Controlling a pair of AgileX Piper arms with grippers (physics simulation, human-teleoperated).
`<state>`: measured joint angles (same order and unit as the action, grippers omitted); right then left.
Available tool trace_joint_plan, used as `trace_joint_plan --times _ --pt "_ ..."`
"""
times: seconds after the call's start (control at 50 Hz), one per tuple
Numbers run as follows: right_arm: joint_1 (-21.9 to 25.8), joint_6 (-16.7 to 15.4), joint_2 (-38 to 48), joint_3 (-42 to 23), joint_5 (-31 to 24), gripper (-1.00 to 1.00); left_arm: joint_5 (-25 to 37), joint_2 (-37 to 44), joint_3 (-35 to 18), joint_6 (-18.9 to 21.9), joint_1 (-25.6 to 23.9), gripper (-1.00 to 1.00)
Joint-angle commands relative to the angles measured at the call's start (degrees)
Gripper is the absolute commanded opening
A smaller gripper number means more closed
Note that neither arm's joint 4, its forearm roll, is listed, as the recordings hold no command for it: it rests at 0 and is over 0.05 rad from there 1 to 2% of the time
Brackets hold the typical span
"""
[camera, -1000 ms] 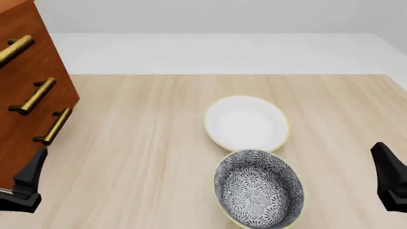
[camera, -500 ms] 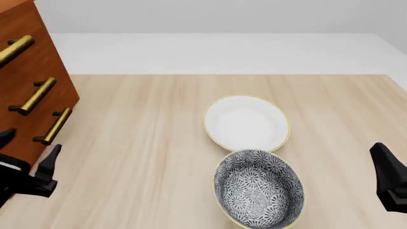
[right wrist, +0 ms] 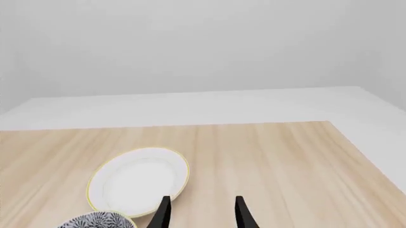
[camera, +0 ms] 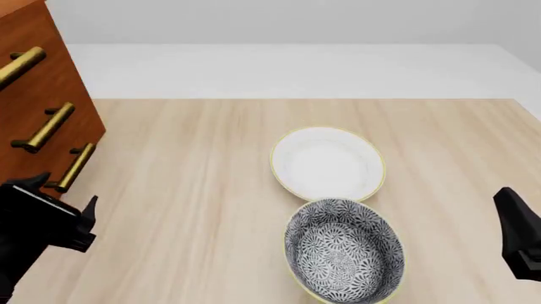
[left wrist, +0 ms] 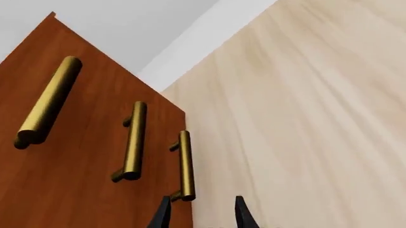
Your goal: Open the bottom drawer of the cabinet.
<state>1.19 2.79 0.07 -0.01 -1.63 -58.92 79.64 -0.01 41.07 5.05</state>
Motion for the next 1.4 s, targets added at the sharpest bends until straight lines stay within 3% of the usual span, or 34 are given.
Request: trace_joint_plan --times 0.02,0.2,0.22,0.28,0.36,0.72,1.4 --pt "-0.12 0.57 -0.01 0.0 0.2 1.0 -10.97 11.96 0.01 6.13 2.14 1.0" --pt "-0.08 0.73 -0.02 0.0 0.15 1.0 -10.98 12.37 0.01 8.1 2.96 1.0" --pt "-0.06 0.77 -0.03 0.01 0.14 1.0 -10.98 12.14 0.01 10.1 3.3 1.0" --pt "-0.09 0.78 -0.03 0.0 0.13 1.0 -10.98 12.38 0.01 9.03 3.15 1.0" --pt "-0.17 0.86 -0.03 0.01 0.09 1.0 -10.98 12.38 0.01 11.69 3.26 1.0" --pt "-0.37 0.88 -0.04 0.01 0.03 1.0 -10.98 12.77 -0.15 15.69 3.81 1.0" --pt "-0.51 0.94 -0.03 0.0 0.29 1.0 -10.98 22.74 -7.76 20.39 6.03 1.0"
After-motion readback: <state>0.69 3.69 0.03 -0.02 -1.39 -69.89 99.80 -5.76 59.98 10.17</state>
